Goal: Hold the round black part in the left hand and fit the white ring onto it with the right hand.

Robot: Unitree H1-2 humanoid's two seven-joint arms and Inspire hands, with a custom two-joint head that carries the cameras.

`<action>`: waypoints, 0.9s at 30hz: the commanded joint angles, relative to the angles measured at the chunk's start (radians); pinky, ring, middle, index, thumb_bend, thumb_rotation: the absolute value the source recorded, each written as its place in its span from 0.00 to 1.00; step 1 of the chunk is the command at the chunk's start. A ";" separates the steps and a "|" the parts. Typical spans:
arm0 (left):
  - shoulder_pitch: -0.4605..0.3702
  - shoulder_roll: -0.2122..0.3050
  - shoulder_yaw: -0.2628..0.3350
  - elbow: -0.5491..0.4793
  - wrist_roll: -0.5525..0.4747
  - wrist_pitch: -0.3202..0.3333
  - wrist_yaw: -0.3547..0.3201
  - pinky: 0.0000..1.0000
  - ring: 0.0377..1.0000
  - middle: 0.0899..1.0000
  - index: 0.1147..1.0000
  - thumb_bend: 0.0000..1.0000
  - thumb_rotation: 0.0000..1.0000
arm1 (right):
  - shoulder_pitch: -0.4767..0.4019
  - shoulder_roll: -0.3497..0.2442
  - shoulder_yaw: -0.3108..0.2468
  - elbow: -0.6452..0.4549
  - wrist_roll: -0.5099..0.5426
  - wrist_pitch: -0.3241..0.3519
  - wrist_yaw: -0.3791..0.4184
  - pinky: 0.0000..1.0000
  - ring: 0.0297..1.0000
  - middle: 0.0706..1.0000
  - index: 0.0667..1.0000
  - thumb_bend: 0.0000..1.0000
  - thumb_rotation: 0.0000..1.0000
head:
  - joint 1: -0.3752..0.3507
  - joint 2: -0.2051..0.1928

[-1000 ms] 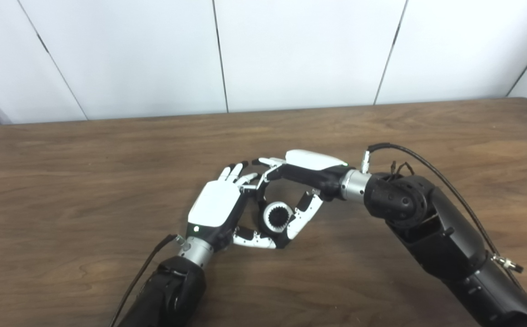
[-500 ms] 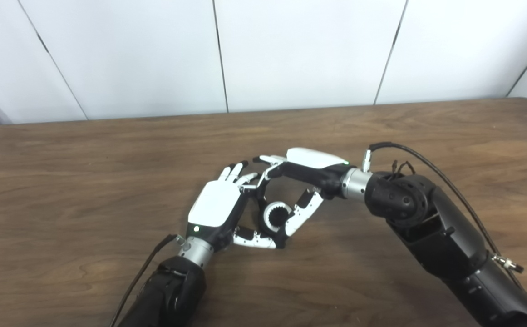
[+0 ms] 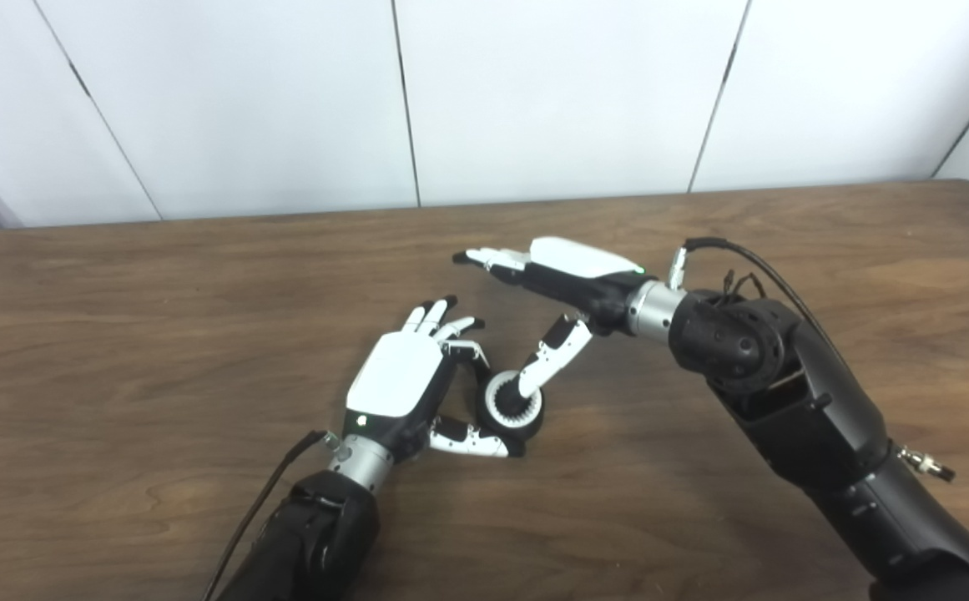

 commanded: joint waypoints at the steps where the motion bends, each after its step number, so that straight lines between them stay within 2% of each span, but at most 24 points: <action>1: 0.023 0.001 -0.036 0.015 0.016 -0.008 -0.049 1.00 1.00 0.86 0.41 0.52 0.05 | -0.049 0.001 -0.020 -0.007 0.010 -0.035 -0.033 0.96 1.00 1.00 0.99 1.00 0.40 | 0.002 0.002; 19: 0.029 -0.001 -0.041 -0.003 0.026 0.006 -0.055 1.00 1.00 0.85 0.41 0.52 0.05 | -0.034 0.007 -0.019 -0.013 0.013 -0.024 -0.038 0.99 1.00 1.00 0.99 1.00 0.39 | 0.009 0.010; 27: 0.033 0.002 -0.047 -0.013 0.031 0.015 -0.058 1.00 0.99 0.85 0.41 0.52 0.05 | -0.032 0.003 0.001 0.000 -0.030 -0.021 -0.042 1.00 1.00 1.00 1.00 1.00 0.38 | 0.012 0.014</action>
